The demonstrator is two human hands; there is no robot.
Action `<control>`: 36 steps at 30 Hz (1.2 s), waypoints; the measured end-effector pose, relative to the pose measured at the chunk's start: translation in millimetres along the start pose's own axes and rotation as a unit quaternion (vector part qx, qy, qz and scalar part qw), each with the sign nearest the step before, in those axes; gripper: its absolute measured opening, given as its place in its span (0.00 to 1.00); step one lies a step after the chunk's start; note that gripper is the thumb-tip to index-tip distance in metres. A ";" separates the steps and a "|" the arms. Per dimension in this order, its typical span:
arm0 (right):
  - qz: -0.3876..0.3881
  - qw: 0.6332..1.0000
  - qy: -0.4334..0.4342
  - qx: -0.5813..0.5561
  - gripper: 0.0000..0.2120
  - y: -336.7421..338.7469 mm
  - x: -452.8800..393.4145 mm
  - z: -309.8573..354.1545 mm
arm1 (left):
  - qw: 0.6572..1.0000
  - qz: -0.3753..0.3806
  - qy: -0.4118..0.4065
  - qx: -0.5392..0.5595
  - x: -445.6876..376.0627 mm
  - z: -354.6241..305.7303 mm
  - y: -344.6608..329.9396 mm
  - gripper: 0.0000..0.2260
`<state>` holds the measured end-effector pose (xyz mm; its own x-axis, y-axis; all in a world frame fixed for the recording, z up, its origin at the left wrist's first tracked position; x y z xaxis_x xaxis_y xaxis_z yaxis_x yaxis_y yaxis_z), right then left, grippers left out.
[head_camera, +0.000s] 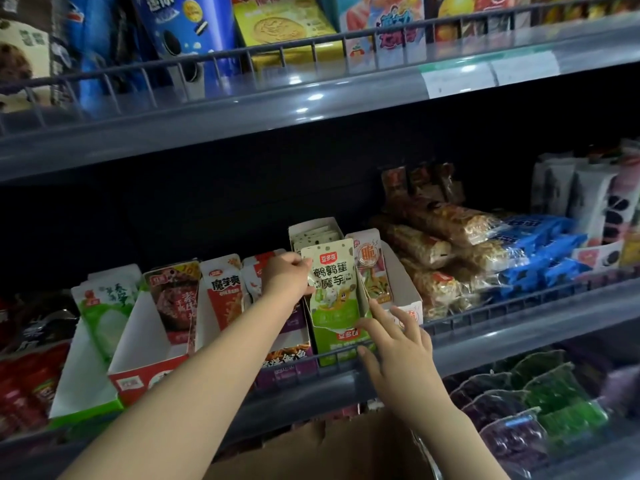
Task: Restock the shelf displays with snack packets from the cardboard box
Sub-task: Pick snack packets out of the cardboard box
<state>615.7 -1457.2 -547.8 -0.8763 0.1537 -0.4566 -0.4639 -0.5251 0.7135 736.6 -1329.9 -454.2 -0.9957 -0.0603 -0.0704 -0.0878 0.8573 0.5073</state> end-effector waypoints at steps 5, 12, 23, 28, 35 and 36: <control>0.008 1.000 0.011 0.000 0.16 2.7 -0.1 5.8 | 0.990 -0.012 -0.071 -0.125 -13.3 -1.1 -2.4 0.07; 0.067 0.998 -0.009 -0.016 0.21 4.3 1.9 4.9 | 0.955 -0.041 -0.143 -0.257 -22.8 -15.4 -5.0 0.11; 0.068 0.997 0.001 -0.047 0.22 4.5 2.5 4.1 | 0.945 -0.109 -0.163 -0.261 -45.2 -6.8 -6.2 0.11; 0.068 0.996 -0.005 -0.049 0.23 3.8 2.8 3.7 | 0.948 -0.115 -0.181 -0.235 -49.1 -7.0 -7.9 0.11; 0.073 0.997 0.002 -0.038 0.24 2.9 1.5 0.8 | 0.923 -0.119 -0.240 -0.275 -49.4 -1.5 -17.8 0.15; 0.071 0.997 0.004 -0.035 0.24 2.5 1.6 0.6 | 0.921 -0.121 -0.245 -0.277 -47.9 0.0 -18.5 0.16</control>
<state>613.1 -1457.8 -546.4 -0.9316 0.0670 -0.3573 -0.3239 -0.5990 0.7323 786.0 -1342.9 -460.2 -0.8238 0.1391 -0.5496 -0.4423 0.4489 0.7765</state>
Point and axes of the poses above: each hand's wrist, its own x-axis away from the middle knuckle, its own y-axis out of the back of the hand, z = x × y, the point moved 4 cm from there along -x, towards the middle knuckle, and after that the axes turned 9 degrees about -x, right-handed, at the moved point
